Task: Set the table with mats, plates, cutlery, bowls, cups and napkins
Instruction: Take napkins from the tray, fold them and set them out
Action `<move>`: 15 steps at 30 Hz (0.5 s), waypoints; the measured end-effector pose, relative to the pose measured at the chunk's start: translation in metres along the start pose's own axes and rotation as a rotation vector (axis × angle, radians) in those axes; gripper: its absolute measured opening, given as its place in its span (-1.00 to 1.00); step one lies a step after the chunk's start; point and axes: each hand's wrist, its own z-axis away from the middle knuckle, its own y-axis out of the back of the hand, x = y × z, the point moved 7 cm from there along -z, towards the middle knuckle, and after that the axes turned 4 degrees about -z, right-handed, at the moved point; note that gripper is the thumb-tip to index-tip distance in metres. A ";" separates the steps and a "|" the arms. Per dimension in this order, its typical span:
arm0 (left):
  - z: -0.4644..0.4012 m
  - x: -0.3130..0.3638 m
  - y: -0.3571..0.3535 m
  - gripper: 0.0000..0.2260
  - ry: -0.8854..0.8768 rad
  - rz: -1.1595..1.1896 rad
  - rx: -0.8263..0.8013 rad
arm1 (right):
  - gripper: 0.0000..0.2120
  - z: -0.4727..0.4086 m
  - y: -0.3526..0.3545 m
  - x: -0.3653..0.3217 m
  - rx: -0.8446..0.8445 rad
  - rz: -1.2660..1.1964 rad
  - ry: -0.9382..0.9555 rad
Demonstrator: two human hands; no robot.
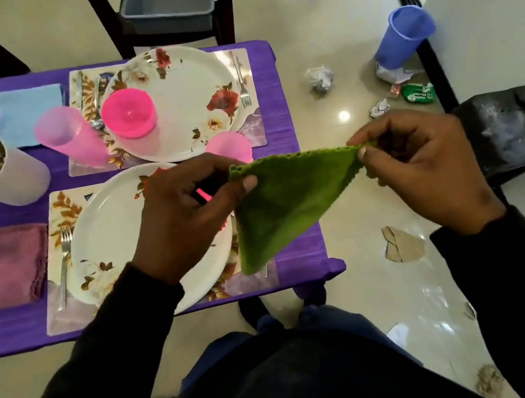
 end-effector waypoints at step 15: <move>0.037 -0.003 -0.025 -0.85 0.065 -0.089 -0.095 | -0.86 0.044 0.008 0.018 -0.058 0.097 0.106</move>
